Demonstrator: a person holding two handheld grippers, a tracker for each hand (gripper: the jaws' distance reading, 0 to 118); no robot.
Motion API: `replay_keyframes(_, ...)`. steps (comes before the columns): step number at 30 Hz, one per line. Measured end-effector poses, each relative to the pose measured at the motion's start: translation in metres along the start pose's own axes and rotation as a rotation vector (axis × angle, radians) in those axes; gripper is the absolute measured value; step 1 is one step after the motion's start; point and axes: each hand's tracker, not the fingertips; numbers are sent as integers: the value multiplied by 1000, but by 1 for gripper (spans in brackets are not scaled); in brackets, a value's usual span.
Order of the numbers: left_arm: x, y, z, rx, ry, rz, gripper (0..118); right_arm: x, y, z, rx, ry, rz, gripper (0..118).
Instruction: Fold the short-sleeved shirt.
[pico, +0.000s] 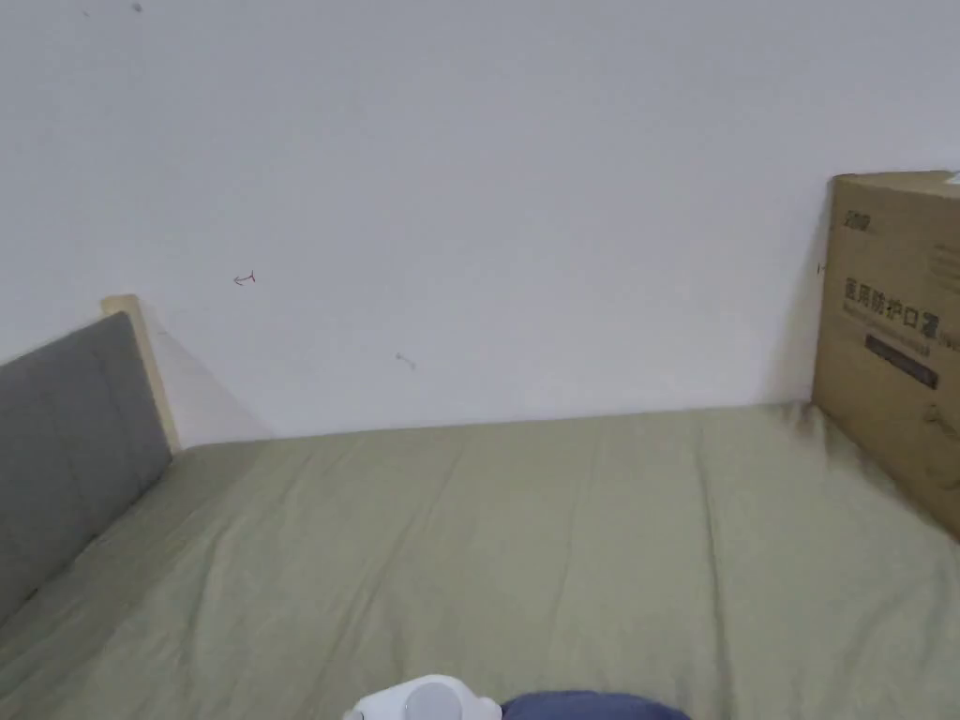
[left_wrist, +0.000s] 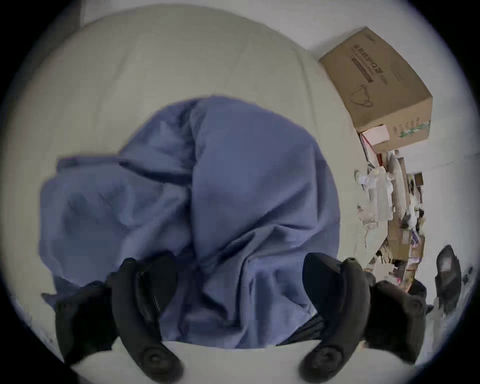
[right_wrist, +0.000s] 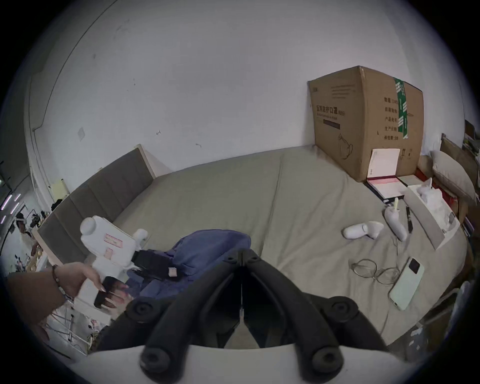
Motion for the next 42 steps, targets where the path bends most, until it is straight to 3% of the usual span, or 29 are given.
replay_keyframes(3, 5, 2, 56, 174, 17, -85, 103, -7, 4, -3, 5, 17, 5, 0)
replay_keyframes(7, 6, -38, 146, 703, 121, -267, 99, -20, 10, 0, 71, 41, 27, 0)
replay_keyframes(8, 4, -53, 164, 809, 143, -294, 92, -23, 10, 2, 99, 48, 29, 0)
replay_keyframes(10, 0, -96, 191, 1030, 168, -313, 60, -30, 8, 5, 172, 49, 34, 0)
replay_keyframes(13, -7, -140, 206, 1206, 207, -239, 8, -40, 6, 10, 286, 50, 42, 0)
replay_keyframes(15, -8, -156, 206, 1266, 325, -184, 1, -48, 7, 11, 343, 73, 46, 0)
replay_keyframes(16, -12, -159, 205, 1282, 300, -181, 0, -52, 8, 13, 372, 74, 51, 0)
replay_keyframes(18, -19, -160, 205, 1242, 233, -189, 0, -61, 10, 14, 398, 56, 66, 0)
replay_keyframes(25, -31, -137, 217, 1153, 236, -125, 0, -67, 18, 15, 385, 59, 49, 0)
replay_keyframes(29, -58, -63, 218, 789, 280, -138, 0, -64, 20, 9, 322, 54, 59, 0)
replay_keyframes(33, -104, 6, 165, 368, 227, -119, 0, -62, 17, -1, 268, 55, 73, 0)
replay_keyframes(36, -135, 26, 118, 234, 174, -35, 0, -61, 14, -8, 238, 50, 85, 0)
replay_keyframes(37, -144, 29, 103, 219, 173, 6, 2, -60, 13, -12, 224, 53, 87, 0)
replay_keyframes(38, -151, 33, 91, 208, 169, 35, 22, -59, 13, -14, 211, 52, 89, 0)
replay_keyframes(39, -159, 36, 79, 204, 180, 74, 78, -59, 12, -18, 196, 48, 93, 0)
replay_keyframes(40, -167, 36, 65, 209, 190, 87, 106, -58, 12, -21, 182, 43, 97, 0)
replay_keyframes(41, -171, 36, 54, 207, 189, 77, 112, -57, 11, -23, 174, 39, 99, 0)
replay_keyframes(42, -172, 36, 46, 213, 206, 62, 109, -56, 11, -26, 162, 37, 100, 0)
